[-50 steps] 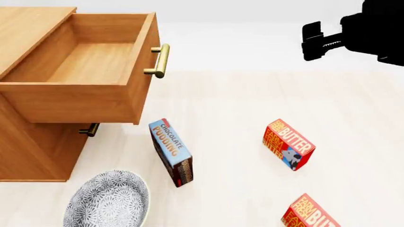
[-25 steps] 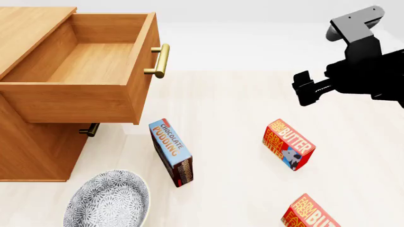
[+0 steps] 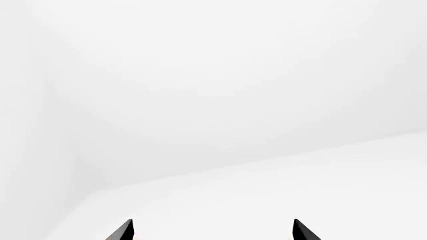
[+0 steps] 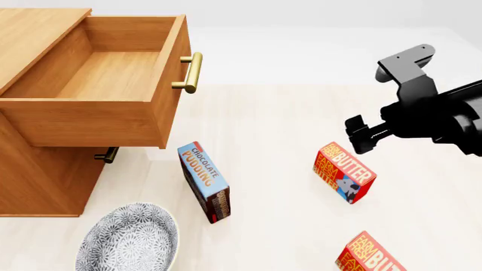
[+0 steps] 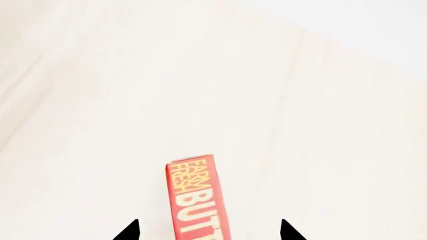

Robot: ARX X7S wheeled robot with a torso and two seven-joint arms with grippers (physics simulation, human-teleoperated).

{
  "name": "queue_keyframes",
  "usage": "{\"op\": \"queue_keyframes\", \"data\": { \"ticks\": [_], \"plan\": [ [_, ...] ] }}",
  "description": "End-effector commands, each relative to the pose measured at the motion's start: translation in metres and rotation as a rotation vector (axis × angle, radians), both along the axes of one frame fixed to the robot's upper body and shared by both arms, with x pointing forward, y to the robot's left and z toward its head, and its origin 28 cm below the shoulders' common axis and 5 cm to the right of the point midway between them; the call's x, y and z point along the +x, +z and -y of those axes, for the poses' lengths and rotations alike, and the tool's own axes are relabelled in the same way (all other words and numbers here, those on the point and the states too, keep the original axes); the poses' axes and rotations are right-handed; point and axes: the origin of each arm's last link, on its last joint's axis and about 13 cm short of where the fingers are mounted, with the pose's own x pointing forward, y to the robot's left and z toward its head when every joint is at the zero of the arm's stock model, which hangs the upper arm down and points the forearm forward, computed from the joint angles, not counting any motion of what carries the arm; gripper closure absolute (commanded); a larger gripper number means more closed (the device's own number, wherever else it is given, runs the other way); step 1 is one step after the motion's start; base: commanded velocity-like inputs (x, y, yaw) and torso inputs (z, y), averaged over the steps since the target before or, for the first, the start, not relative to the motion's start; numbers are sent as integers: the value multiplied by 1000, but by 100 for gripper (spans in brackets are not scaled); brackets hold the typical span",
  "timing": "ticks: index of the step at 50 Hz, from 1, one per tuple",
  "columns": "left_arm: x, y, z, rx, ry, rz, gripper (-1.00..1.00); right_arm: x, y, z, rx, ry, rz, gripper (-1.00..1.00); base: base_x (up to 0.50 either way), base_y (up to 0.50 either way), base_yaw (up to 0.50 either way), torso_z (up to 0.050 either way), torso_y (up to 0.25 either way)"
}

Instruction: Put the butter at the front in the top drawer of the cabinet and close it.

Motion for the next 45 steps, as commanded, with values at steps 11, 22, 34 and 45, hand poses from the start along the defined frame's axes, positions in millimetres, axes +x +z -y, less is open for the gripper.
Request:
{"op": "queue_keyframes", "data": {
  "ticks": [11, 22, 34, 45],
  "plan": [
    [0, 0, 0, 8, 13, 24, -100, 6, -34, 7, -43, -20, -84, -100, 0, 0, 0, 0, 0],
    [0, 0, 0, 20, 20, 22, -100, 10, -46, 10, -45, -24, -98, -100, 0, 0, 0, 0, 0],
    [0, 0, 0, 25, 24, 19, -100, 14, -60, 9, -36, -21, -117, -100, 0, 0, 0, 0, 0],
    [0, 0, 0, 25, 22, 12, -100, 18, -72, 7, -37, -30, -132, -100, 0, 0, 0, 0, 0]
  ]
}}
